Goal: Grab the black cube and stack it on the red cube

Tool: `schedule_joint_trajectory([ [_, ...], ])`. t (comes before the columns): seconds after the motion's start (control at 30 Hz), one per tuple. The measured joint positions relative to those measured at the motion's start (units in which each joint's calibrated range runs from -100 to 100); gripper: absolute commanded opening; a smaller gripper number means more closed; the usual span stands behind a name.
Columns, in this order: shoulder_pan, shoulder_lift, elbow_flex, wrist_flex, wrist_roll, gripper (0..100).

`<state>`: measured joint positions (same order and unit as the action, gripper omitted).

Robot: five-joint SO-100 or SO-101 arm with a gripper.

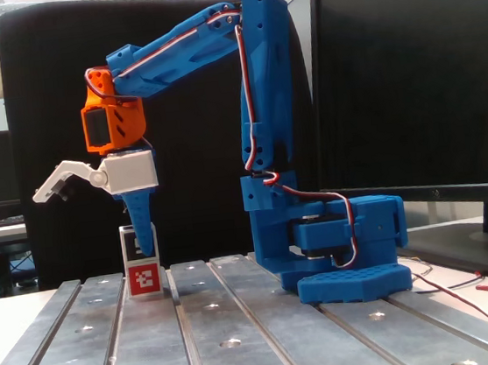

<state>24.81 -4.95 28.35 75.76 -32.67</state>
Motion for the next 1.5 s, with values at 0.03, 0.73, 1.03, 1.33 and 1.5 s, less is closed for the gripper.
schedule_joint_trajectory([
  [0.03, 0.0, 0.0, 0.0, 0.0, 0.0, 16],
  [0.73, 0.1, 0.0, 0.1, -0.3, 0.0, 31],
  [1.03, 0.4, 0.0, 0.1, 0.9, 0.0, 31],
  [1.33, 0.3, 0.0, -7.6, 11.7, 0.0, 31],
  [1.5, 0.2, 0.0, -13.7, 17.0, -0.7, 31],
])
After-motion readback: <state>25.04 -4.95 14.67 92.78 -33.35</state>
